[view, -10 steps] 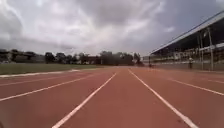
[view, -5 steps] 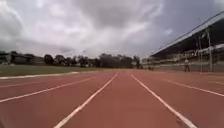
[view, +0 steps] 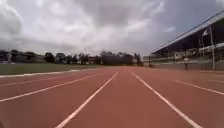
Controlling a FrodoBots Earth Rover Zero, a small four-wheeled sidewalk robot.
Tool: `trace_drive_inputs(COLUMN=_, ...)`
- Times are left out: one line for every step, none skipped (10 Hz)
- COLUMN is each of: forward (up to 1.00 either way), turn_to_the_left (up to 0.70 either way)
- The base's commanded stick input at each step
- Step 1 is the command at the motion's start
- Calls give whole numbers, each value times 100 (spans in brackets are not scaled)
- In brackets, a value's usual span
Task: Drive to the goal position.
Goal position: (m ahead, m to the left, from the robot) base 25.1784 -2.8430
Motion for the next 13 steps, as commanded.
trace_drive_inputs(forward=60, turn_to_the_left=0)
trace_drive_inputs(forward=60, turn_to_the_left=0)
trace_drive_inputs(forward=60, turn_to_the_left=0)
trace_drive_inputs(forward=60, turn_to_the_left=0)
trace_drive_inputs(forward=60, turn_to_the_left=0)
trace_drive_inputs(forward=60, turn_to_the_left=0)
trace_drive_inputs(forward=60, turn_to_the_left=0)
trace_drive_inputs(forward=60, turn_to_the_left=0)
trace_drive_inputs(forward=60, turn_to_the_left=0)
trace_drive_inputs(forward=60, turn_to_the_left=0)
trace_drive_inputs(forward=60, turn_to_the_left=0)
trace_drive_inputs(forward=60, turn_to_the_left=0)
trace_drive_inputs(forward=60, turn_to_the_left=0)
